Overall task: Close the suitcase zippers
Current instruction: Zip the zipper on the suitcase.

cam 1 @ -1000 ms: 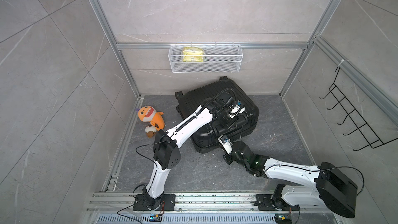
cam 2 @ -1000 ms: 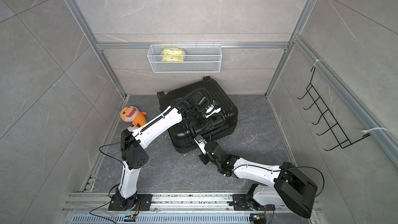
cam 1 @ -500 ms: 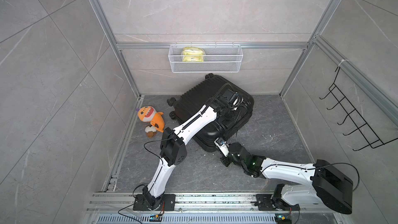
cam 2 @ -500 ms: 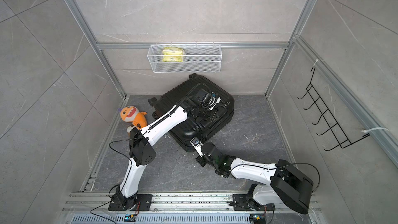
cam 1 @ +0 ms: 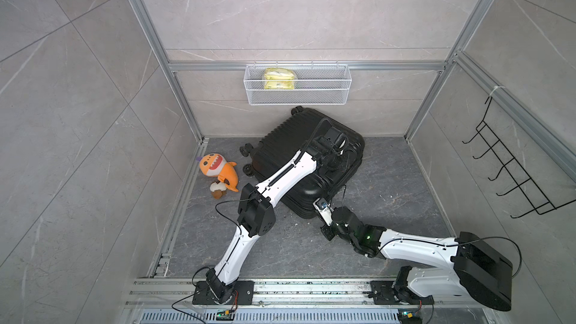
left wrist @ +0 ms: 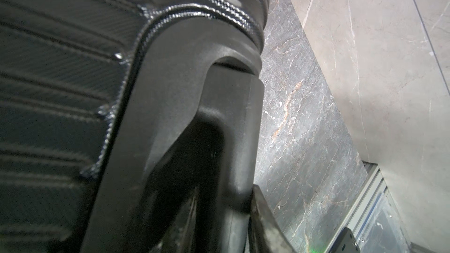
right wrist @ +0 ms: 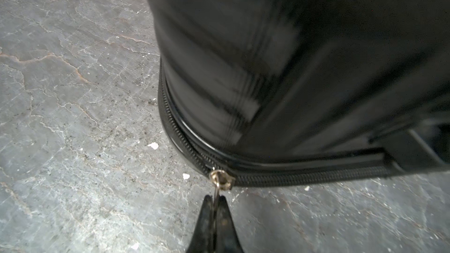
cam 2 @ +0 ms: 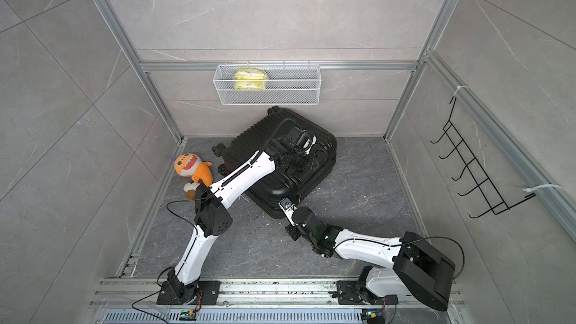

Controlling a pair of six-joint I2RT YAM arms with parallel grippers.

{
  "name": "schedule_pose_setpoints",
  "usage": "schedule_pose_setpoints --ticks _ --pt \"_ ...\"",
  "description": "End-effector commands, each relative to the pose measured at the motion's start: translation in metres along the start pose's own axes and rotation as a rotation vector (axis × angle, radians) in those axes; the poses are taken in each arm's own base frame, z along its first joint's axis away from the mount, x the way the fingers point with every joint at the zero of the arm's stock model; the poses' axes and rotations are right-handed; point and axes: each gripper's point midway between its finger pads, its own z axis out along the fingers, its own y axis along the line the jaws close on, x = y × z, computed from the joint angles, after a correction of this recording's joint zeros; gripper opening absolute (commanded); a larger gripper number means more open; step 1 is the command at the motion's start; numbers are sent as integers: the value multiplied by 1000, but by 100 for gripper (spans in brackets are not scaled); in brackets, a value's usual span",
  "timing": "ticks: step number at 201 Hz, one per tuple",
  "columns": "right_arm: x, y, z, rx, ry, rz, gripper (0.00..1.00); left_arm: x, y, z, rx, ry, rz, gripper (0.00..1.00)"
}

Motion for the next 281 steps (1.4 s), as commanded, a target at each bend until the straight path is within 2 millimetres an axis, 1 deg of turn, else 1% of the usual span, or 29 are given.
schedule_pose_setpoints --ticks 1,18,36,55,70,89,118,135,143,150,162,164,166,181,194,203,217,225,244,253,266,281 --pt "-70 83 -45 -384 -267 -47 0 -109 -38 1 328 -388 -285 0" --pt "-77 83 -52 -398 -292 -33 0 -110 -39 0 334 -395 -296 0" --pt "-83 89 -61 -448 -311 -35 0 -115 -42 -4 360 -405 -299 0" --pt "-84 93 -68 -487 -314 -40 0 -123 -44 -11 414 -415 -334 0" --pt "-80 93 -68 -495 -297 -52 0 -130 -46 -17 457 -423 -362 0" --pt "-67 84 -57 -442 -238 -54 0 -133 -47 -21 476 -426 -379 0" --pt "-47 58 -33 -299 -146 -23 0 -124 -43 -14 453 -388 -385 0" --pt "-38 46 -21 -233 -111 8 0 -113 -35 -5 425 -364 -396 0" --pt "-36 40 -16 -199 -111 25 0 -110 -31 -5 406 -363 -402 0" --pt "-34 38 -13 -189 -114 40 0 -107 -26 -3 384 -362 -409 0" --pt "-31 36 -10 -185 -121 56 0 -100 -15 8 345 -352 -419 0" --pt "-30 36 -9 -186 -121 58 0 -104 -21 -5 357 -368 -412 0" --pt "-30 36 -9 -187 -122 59 0 -106 -22 -9 360 -375 -408 0" --pt "-27 32 -6 -166 -109 73 0 -105 -21 -10 348 -371 -392 0" --pt "-22 24 -3 -121 -94 92 0 -106 -22 -16 329 -371 -357 0" --pt "-18 16 -2 -84 -82 109 0 -108 -22 -23 309 -375 -311 10" --pt "-13 4 -2 -34 -68 135 0 -111 -23 -41 264 -397 -220 33" --pt "-9 -2 -3 -11 -61 151 0 -111 -21 -51 226 -408 -160 44" --pt "-2 -15 -7 26 -56 191 0 -110 -13 -81 112 -431 -33 63" --pt "2 -20 -8 36 -54 208 0 -109 -9 -96 67 -435 25 71" --pt "8 -26 -11 57 -44 227 0 -107 -1 -117 9 -438 88 78" --pt "14 -32 -13 76 -28 235 0 -101 10 -139 -26 -420 159 80"
